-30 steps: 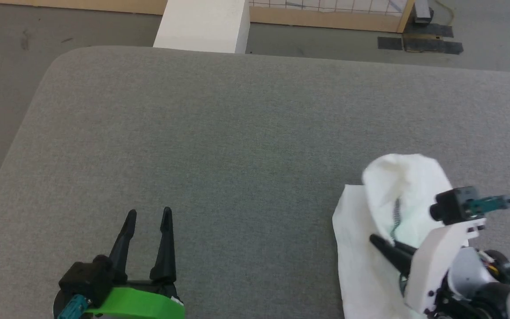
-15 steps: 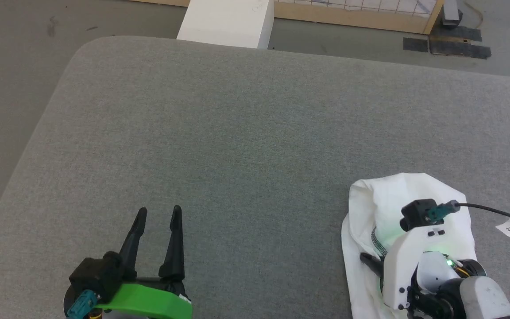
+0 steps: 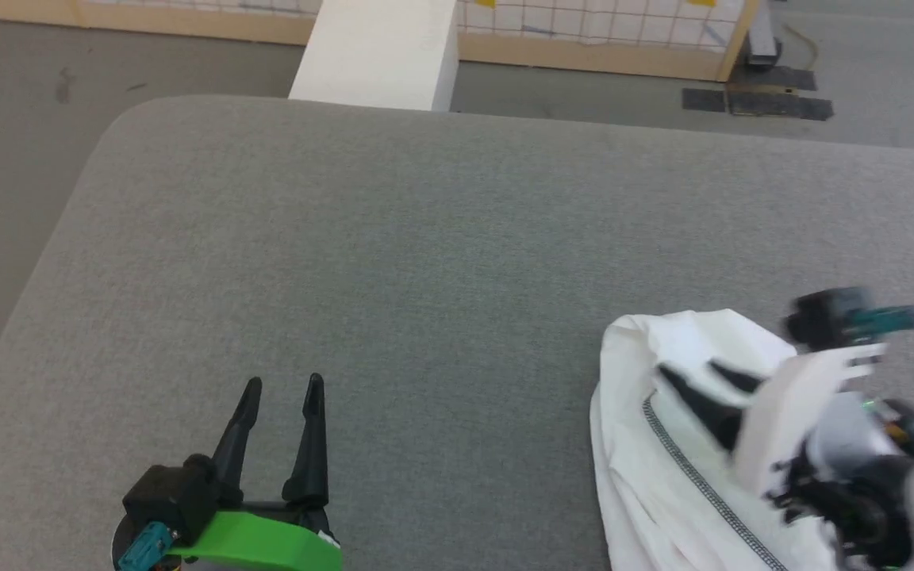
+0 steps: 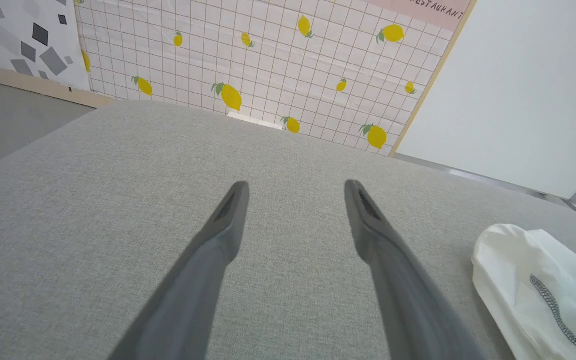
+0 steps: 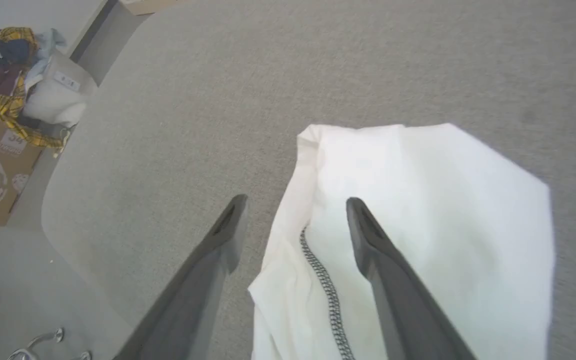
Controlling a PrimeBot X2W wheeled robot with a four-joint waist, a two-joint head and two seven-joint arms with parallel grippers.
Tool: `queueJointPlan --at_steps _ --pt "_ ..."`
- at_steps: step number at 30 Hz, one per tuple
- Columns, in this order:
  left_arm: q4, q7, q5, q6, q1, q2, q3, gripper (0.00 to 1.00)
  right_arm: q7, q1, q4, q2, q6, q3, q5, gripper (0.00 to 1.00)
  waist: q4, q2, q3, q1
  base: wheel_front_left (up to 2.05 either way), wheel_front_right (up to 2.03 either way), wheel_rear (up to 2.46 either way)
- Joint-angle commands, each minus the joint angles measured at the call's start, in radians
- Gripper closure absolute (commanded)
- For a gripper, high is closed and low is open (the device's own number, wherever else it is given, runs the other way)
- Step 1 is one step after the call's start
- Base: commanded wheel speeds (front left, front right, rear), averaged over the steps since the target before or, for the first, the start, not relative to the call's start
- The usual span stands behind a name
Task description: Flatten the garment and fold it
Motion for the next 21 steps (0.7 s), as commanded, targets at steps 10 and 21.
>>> queueJointPlan --at_steps 10,21 --pt "-0.034 -0.004 0.023 0.020 0.027 0.023 0.012 0.00 -0.076 0.162 -0.103 -0.034 -0.001 -0.219 -0.083 0.00 -0.061 -0.0001 0.000 0.0000 0.00 0.00 0.00" --pt "-0.048 0.014 0.031 0.018 -0.008 0.034 0.002 0.00 -0.113 0.158 0.066 -0.025 -0.001 -0.217 -0.066 0.00 -0.029 -0.0001 0.058 0.0000 0.00 0.00 0.00"
